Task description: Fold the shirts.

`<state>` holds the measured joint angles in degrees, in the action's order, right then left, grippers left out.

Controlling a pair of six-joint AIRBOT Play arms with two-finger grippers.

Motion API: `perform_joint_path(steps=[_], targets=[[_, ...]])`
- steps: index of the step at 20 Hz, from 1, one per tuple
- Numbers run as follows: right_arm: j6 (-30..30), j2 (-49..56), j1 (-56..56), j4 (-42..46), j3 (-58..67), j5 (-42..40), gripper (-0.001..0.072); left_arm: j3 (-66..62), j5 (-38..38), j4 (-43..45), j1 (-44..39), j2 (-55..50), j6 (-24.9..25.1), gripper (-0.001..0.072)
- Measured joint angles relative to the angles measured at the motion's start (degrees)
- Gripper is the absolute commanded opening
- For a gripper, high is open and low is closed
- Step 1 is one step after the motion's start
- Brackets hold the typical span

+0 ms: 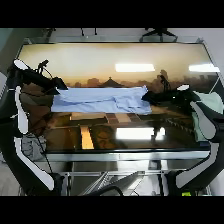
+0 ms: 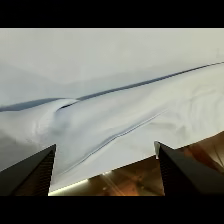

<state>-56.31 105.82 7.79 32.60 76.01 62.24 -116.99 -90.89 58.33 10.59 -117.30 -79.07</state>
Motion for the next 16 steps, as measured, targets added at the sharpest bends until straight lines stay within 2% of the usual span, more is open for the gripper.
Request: perform_joint_path(steps=[1, 2, 6, 10, 15, 16], targets=[[0.00, -0.09, 1.27, -0.22, 0.11, 0.96, 0.0691, 0.00, -0.07, 0.00, -0.31, 0.00, -0.02, 0.0695], [0.07, -0.13, 2.56, -0.28, 0.22, 1.92, 0.0712, 0.00, -0.22, 0.00, -0.55, 0.00, -0.02, 0.0695], [0.20, -0.28, 6.88, -0.61, 0.35, 6.38, 0.0713, 0.00, -0.44, 0.00, -0.98, 0.00, -0.07, 0.0695], [0.31, -0.28, 5.44, -0.74, 0.35, 8.90, 0.0713, 0.00, -0.44, 0.00, -1.11, 0.00, -0.33, 0.0695], [0.42, -0.28, -0.74, 0.44, 0.35, 4.07, 0.0707, 0.00, -0.48, 0.04, -1.11, 0.00, -0.87, 0.0695], [0.39, -0.26, -1.95, 0.63, 0.35, 2.62, 0.0685, 0.00, -0.52, 0.02, -1.11, 0.00, -0.90, 0.0695]])
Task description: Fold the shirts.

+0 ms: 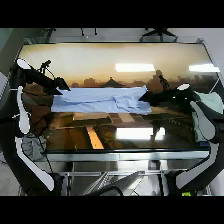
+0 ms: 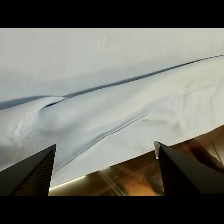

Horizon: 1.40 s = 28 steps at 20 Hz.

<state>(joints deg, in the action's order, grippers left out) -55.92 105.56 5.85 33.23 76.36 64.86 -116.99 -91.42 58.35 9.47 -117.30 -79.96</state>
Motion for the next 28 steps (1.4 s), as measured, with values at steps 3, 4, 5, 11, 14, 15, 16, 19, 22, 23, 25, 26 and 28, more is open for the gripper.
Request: perform_joint_path(steps=[3, 4, 5, 11, 14, 15, 16, 19, 22, 23, 25, 26, 28], targets=[[-0.70, 0.02, -2.40, 0.33, 0.00, -3.56, 0.0075, 0.00, -0.11, 0.02, 0.00, 0.00, -0.02, 0.0547], [-1.33, 0.04, -2.75, 0.37, 0.02, -4.46, 0.0017, 0.00, -0.11, 0.02, -0.02, 0.00, -0.02, 0.0209], [-1.51, 0.02, -2.93, 0.39, 0.13, -5.09, 0.0017, 0.00, -0.09, 0.02, -0.13, 0.00, 0.00, 0.0018], [-2.91, -5.66, -0.83, 1.99, 2.16, -5.29, 0.0016, 0.00, 2.64, -0.22, -6.67, -0.15, -0.07, 0.0016], [-3.67, -11.61, 1.27, 3.06, 4.00, -2.43, 0.0016, -0.02, 6.12, -3.69, -14.34, -2.25, -0.20, 0.0016], [-3.67, -13.27, 1.81, 3.39, 4.76, -0.90, 0.0016, -0.02, 7.61, -5.86, -17.27, -3.48, -0.20, 0.0016], [-3.69, -14.80, 2.25, 3.43, 5.64, 0.83, 0.0016, -0.02, 9.03, -8.04, -20.00, -4.79, -0.20, 0.0016], [-3.69, -17.79, 2.84, 3.67, 7.85, 4.52, 0.0016, -0.02, 14.51, -13.57, -28.20, -8.98, -0.22, 0.0016], [-3.67, -18.93, 2.97, 3.85, 8.96, 6.08, 0.0016, 0.00, 20.48, -15.93, -33.97, -11.89, -0.24, 0.0016], [-3.65, -19.06, 2.89, 3.85, 9.14, 6.47, 0.0016, 0.00, 22.10, -16.61, -35.30, -12.46, -0.24, 0.0016], [-3.34, -19.26, 2.54, 3.85, 9.35, 6.88, 0.0016, -0.07, 24.09, -17.25, -36.46, -12.55, -0.20, 0.0016], [-3.17, -19.32, 2.29, 3.85, 9.44, 6.99, 0.0016, -0.07, 24.37, -17.29, -36.26, -11.93, 0.11, 0.0016], [-2.99, -19.39, 1.57, 3.82, 9.51, 7.17, 0.0016, -0.17, 23.41, -17.73, -34.16, -8.50, 2.21, 0.0015]])
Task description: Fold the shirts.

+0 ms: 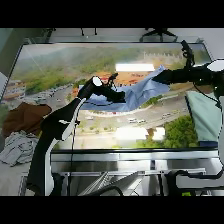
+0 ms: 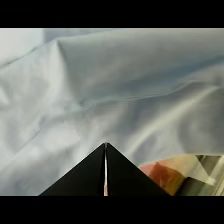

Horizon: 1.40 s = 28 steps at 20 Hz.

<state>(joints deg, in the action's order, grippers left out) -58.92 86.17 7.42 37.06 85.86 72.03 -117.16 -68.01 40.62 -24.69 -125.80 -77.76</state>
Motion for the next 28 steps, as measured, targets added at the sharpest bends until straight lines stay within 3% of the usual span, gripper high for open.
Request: perform_joint_path(steps=[3, 7, 10, 12, 14, 15, 17, 20, 22, 27, 28], targets=[[-0.04, -0.04, -2.75, -0.07, 0.04, -1.14, 0.0016, -0.02, -4.46, -0.11, 6.75, 7.85, 2.89, 0.0015], [0.98, 2.05, -12.68, -5.84, 0.07, -13.25, 0.0017, 0.02, -8.76, -0.17, 18.88, 19.06, 4.46, 0.0016], [7.39, 7.61, -24.81, -16.09, 0.09, -27.98, 0.0017, 2.40, -10.16, -0.22, 26.12, 25.88, 5.20, 0.0016], [14.99, 13.57, -34.36, -26.29, 0.26, -38.69, 0.0058, 5.70, -10.25, -0.22, 29.16, 29.24, 6.86, 0.0016], [24.22, 20.44, -42.84, -37.07, 1.92, -47.67, 0.0720, 9.38, -10.23, -0.24, 31.08, 31.41, 8.90, 0.0016], [28.41, 23.50, -45.90, -40.98, 3.28, -49.99, 0.0672, 11.17, -10.16, -0.22, 31.65, 32.00, 9.70, 0.0016], [34.91, 27.63, -49.66, -46.36, 5.86, -50.93, 0.0501, 14.69, -10.01, -0.20, 32.37, 32.79, 11.30, 0.0016], [37.99, 27.36, -49.29, -45.79, 7.65, -49.92, 0.0499, 18.60, -9.79, -0.20, 32.89, 33.29, 12.74, 0.0015], [33.03, 24.52, -46.10, -38.23, 8.20, -48.74, 0.0502, 19.87, -10.12, -0.22, 33.03, 33.51, 13.27, 0.0016], [8.63, 17.44, -33.77, -11.13, 8.61, -35.12, 0.0515, 20.96, -10.82, -0.20, 33.14, 33.59, 13.77, 0.0016], [4.24, 16.85, -31.47, -6.60, 8.59, -31.52, 0.0566, 21.03, -11.06, -0.20, 33.14, 33.59, 13.77, 0.0016]])
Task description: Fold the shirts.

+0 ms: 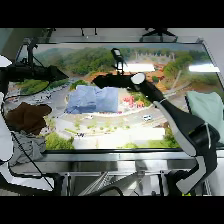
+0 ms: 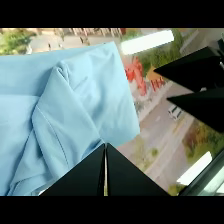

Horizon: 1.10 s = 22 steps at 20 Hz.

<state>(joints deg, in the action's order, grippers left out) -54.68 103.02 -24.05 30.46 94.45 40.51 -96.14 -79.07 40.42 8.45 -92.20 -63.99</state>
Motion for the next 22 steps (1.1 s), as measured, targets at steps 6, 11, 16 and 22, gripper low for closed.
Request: perform_joint_path(steps=[6, 11, 16, 22], targets=[[-17.75, 3.21, 7.02, 16.76, -0.04, 14.62, 0.0688, 0.15, -0.70, 0.00, 0.00, 0.00, 0.02, 0.0016], [-21.11, 9.33, 6.40, 18.53, -0.04, 16.61, 0.0669, 0.15, -0.87, 0.02, 0.00, 0.00, 0.04, 0.0015], [-21.59, 12.79, 4.85, 14.88, 0.15, 15.91, 0.0534, 0.15, -0.87, 0.04, 0.00, 0.00, 0.07, 0.0016], [-17.66, 12.28, 4.17, 9.73, 3.72, 17.81, 0.0015, 0.15, -0.85, 0.09, 0.00, 0.02, 0.07, 0.0016]])
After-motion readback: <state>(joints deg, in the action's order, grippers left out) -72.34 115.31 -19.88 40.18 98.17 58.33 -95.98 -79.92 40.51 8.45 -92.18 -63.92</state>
